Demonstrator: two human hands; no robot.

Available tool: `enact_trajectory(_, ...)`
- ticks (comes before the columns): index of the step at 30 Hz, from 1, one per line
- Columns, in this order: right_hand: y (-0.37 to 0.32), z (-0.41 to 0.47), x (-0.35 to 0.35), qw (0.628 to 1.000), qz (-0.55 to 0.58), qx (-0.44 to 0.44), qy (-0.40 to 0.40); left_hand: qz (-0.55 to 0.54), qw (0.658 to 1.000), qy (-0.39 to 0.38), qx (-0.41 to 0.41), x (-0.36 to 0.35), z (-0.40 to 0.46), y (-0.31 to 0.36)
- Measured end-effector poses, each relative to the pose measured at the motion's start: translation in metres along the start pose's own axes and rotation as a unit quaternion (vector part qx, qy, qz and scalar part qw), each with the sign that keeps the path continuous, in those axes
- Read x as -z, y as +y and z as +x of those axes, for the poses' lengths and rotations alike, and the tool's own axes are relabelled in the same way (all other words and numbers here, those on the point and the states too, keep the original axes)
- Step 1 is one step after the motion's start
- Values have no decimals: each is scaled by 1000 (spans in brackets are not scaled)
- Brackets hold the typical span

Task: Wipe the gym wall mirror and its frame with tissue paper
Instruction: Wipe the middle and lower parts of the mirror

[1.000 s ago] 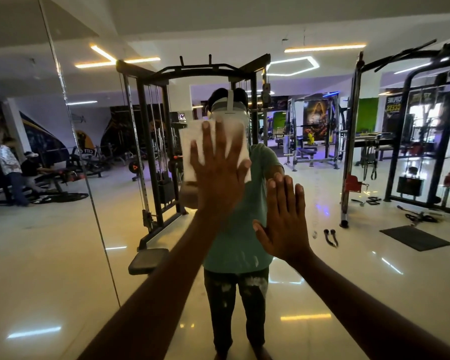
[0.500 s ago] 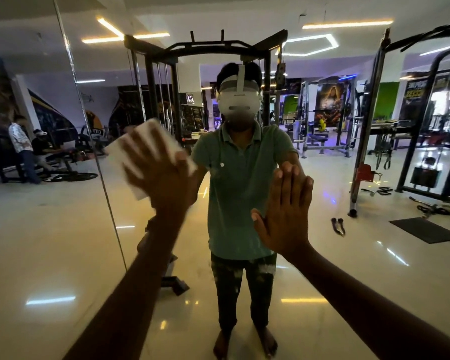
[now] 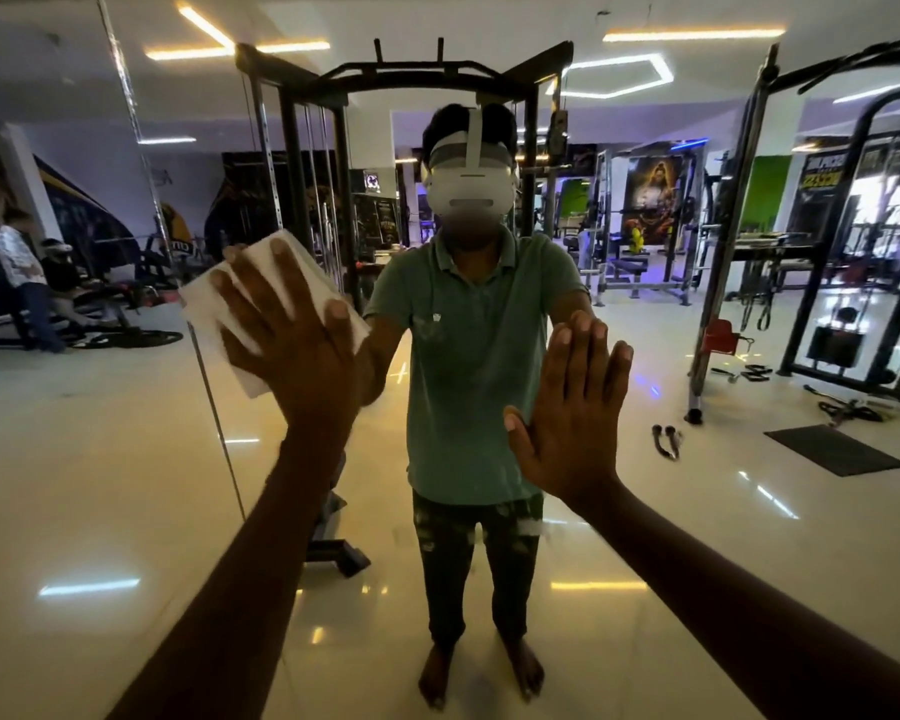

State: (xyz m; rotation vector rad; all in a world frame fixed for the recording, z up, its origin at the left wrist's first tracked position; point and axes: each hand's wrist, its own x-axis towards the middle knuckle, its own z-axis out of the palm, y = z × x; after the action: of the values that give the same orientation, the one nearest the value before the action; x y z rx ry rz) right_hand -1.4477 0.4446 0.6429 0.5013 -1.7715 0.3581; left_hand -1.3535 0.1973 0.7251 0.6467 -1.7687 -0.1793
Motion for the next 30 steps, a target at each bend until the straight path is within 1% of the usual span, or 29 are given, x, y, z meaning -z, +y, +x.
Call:
enact_trajectory(1, 0, 0, 0, 1000, -3, 0, -1, 8, 1000, -4, -6, -2, -9, 20)
enact_trajectory(2, -1, 0, 0, 1000, -4, 2, -4, 17, 999, -20, -39, -4, -21, 40)
enact_trajectory(4, 2, 0, 1, 1000, 0, 14, -9, 35, 987, -52, -147, -7, -43, 68)
enact_trajectory(5, 4, 0, 2, 1000, 1, 18, -10, 41, 979, -59, -189, -7, -45, 71)
enact_trajectory(6, 5, 0, 3, 1000, 2, 21, -11, 44, 974, -61, -212, -6, -40, 67)
enact_trajectory(7, 6, -1, 3, 1000, 1, 22, -12, 43, 975, -60, -208, -3, -32, 57)
enact_trajectory(8, 6, -1, 4, 1000, 1, 21, -11, 42, 981, -53, -182, -2, -24, 43)
enact_trajectory(11, 3, -1, 3, 1000, 2, 10, -7, 17, 997, -26, -76, 1, -4, 3)
enact_trajectory(13, 0, -1, 2, 1000, -1, 4, -9, 5, 999, -14, -40, 3, -5, 9)
enact_trajectory(15, 0, -1, 3, 1000, -6, 2, -14, 11, 998, -25, -59, 1, -18, 37)
enact_trajectory(18, 1, -1, 4, 1000, -1, 11, -21, 21, 989, -54, -137, -2, -31, 68)
enact_trajectory(21, 4, -2, 7, 999, 0, 15, -29, 32, 976, -57, -207, 2, -17, 54)
enact_trajectory(22, 5, -2, 8, 999, 2, 16, -32, 29, 976, -52, -209, 5, -10, 40)
enact_trajectory(25, 9, -4, 12, 999, 16, 23, -43, 21, 989, -41, -139, 9, 4, -16)
enact_trajectory(27, 13, -21, 16, 998, 26, 32, -55, 13, 996, -34, -82, 4, -1, -46)
enact_trajectory(28, 16, -36, 16, 997, 28, 32, -66, 4, 999, -26, -47, -1, -9, -51)
enact_trajectory(30, 23, -74, 18, 995, 10, 27, -99, -12, 999, -14, 26, -11, -36, -35)
